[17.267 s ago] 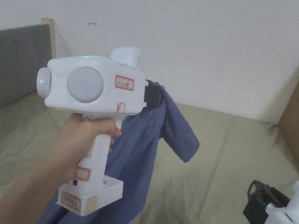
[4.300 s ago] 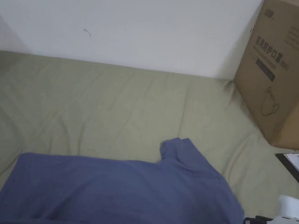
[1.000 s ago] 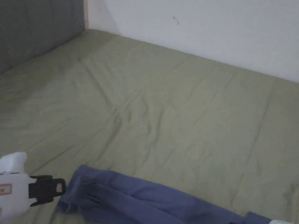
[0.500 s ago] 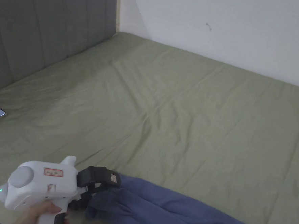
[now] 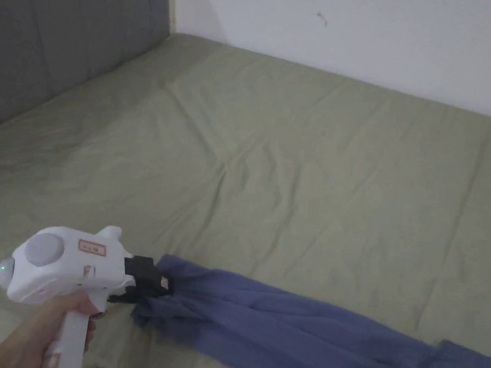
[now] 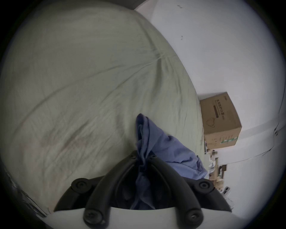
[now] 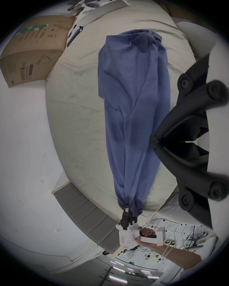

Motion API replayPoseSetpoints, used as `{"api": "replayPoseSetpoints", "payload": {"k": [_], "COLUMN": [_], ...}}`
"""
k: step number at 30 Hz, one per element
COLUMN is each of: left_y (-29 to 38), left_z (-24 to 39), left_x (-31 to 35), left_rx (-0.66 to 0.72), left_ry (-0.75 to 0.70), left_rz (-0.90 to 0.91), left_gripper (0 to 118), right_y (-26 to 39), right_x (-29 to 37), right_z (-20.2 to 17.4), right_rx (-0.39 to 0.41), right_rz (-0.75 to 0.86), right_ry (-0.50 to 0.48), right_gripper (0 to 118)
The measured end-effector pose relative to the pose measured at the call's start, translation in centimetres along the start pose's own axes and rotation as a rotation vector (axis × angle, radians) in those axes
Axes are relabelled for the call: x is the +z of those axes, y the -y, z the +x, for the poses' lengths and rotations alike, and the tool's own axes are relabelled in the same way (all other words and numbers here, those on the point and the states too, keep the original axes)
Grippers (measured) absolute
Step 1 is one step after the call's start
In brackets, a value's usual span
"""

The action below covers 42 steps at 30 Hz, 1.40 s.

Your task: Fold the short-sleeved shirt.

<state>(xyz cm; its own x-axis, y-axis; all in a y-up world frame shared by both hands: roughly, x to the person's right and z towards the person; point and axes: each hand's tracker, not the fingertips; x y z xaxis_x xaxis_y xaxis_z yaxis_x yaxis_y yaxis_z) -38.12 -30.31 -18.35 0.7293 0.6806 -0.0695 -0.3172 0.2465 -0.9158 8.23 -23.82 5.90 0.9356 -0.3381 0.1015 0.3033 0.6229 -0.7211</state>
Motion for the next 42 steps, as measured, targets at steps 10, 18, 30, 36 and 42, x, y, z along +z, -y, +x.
{"api": "replayPoseSetpoints", "payload": {"k": [10,18,30,36,42], "left_y": [4.5,10.1,12.6,9.7,11.0], "left_z": [15.3,26.5,30.2,26.8,24.1], "left_x": [4.1,-6.7,-13.0,-10.8,-11.6], "left_rx": [-0.268,-0.407,-0.615,-0.473,-0.458], "left_ry": [0.051,0.162,0.135,0.062,-0.031], "left_rz": [0.049,-0.186,-0.326,-0.253,-0.227], "left_gripper": [5,5,115,113,7], "right_y": [0.1,-0.2,2.5,2.7,3.0], "right_x": [4.7,6.8,10.0,10.7,10.6], "right_z": [2.8,4.8,8.8,8.6,8.3], "right_rx": [-0.055,-0.079,-0.124,-0.120,-0.140], "right_rz": [0.067,0.128,0.133,0.135,0.145], "right_ry": [0.035,0.011,0.079,0.096,0.088], "right_gripper": [0,0,0,0,0]}}
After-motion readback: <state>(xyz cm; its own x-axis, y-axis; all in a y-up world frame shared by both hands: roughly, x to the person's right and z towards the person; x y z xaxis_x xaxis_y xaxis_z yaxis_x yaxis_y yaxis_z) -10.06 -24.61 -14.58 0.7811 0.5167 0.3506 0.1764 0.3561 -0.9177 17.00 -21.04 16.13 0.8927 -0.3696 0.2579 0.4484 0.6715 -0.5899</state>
